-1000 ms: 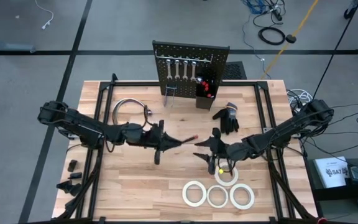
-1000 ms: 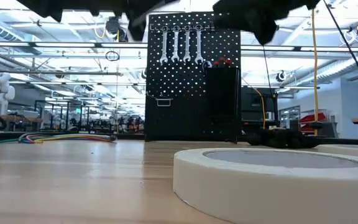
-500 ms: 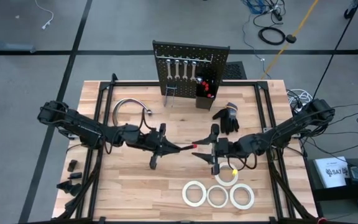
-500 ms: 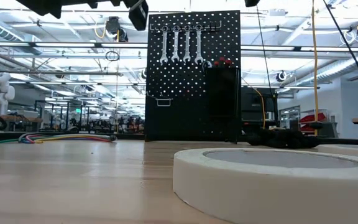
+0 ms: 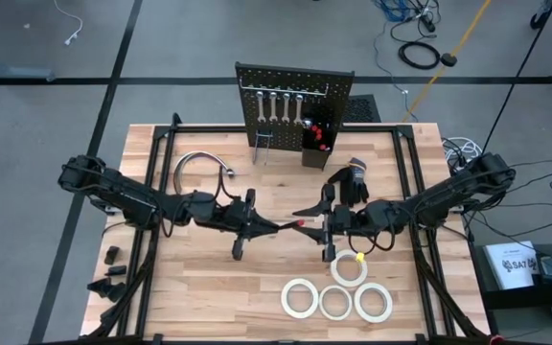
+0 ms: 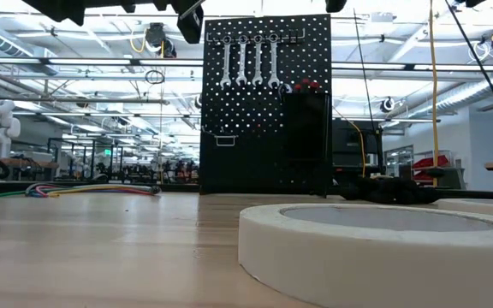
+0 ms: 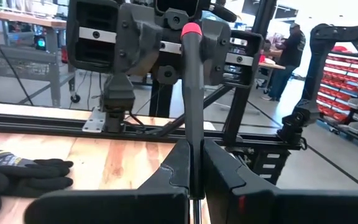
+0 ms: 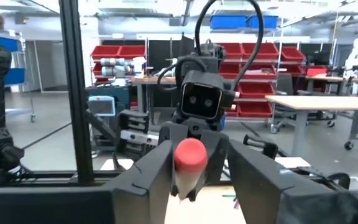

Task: Hang tools onto peg board
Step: Put the black nut driver into the black bin on the peg board

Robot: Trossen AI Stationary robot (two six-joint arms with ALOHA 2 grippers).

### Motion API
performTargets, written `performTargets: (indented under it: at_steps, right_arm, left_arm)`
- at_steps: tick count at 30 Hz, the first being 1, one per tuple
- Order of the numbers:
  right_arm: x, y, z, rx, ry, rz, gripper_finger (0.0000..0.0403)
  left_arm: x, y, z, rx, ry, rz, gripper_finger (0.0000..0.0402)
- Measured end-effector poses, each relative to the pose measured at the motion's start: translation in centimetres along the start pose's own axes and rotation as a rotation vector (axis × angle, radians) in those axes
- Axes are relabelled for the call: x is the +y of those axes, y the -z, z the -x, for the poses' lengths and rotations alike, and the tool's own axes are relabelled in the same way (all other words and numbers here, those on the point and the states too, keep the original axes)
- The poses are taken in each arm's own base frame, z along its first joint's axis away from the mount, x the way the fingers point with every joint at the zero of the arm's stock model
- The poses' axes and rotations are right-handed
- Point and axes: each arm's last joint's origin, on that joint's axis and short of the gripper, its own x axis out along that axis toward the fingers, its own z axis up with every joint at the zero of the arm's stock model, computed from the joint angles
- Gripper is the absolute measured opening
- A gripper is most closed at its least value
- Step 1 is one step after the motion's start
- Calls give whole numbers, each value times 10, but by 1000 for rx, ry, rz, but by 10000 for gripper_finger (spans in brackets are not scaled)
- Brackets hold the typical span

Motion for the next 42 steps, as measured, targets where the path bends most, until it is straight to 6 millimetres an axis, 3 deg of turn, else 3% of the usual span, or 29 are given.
performTargets:
  at_steps: [3, 7, 11, 15, 21, 25, 31, 38, 42]
  right_arm:
    - [-2, 0, -2, -15, -23, 7, 121]
    - [-4, 1, -3, -13, -32, 17, 44]
    - [-4, 1, -3, -16, -23, 29, 45]
    - [-6, 1, -2, 2, 11, 23, 45]
    - [-15, -10, 6, 48, 116, 37, 45]
    - [-27, -31, 23, 65, 289, 93, 45]
    - [-64, -77, 42, 166, 541, 205, 45]
    - [-103, -112, 36, 357, 685, 278, 45]
    - [-119, -116, 28, 373, 602, 235, 45]
  left_arm:
    - [2, 0, 0, -1, -8, 1, 15]
    - [5, -1, 0, -2, -22, 5, 16]
    - [9, 0, 0, 8, -56, 0, 28]
    - [13, 1, 1, 38, -80, -33, 65]
    - [27, -8, 19, 135, -219, -101, 93]
    - [37, -15, 39, 220, -356, -115, 94]
    - [43, -20, 58, 259, -423, -166, 95]
    - [50, -22, 60, 252, -450, -183, 95]
    - [51, -22, 60, 254, -452, -184, 95]
